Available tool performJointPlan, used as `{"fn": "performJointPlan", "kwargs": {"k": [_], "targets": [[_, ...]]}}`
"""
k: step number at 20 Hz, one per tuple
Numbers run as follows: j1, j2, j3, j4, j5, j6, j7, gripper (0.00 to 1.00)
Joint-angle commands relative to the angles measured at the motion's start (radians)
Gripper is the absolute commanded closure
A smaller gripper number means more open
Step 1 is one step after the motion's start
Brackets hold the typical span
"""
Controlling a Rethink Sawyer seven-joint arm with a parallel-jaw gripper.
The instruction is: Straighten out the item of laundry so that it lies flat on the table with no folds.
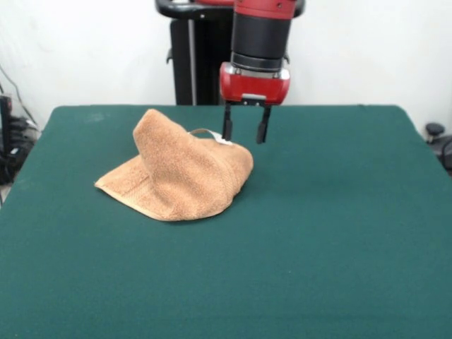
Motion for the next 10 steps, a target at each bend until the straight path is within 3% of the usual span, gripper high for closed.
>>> {"fn": "performJointPlan", "kwargs": {"k": [1,10], "targets": [[0.032,0.003,0.095,0.061,0.000,-0.034,0.256,0.00],[0.080,0.113,0.092,0.009,0.048,-0.114,0.299,0.00]]}}
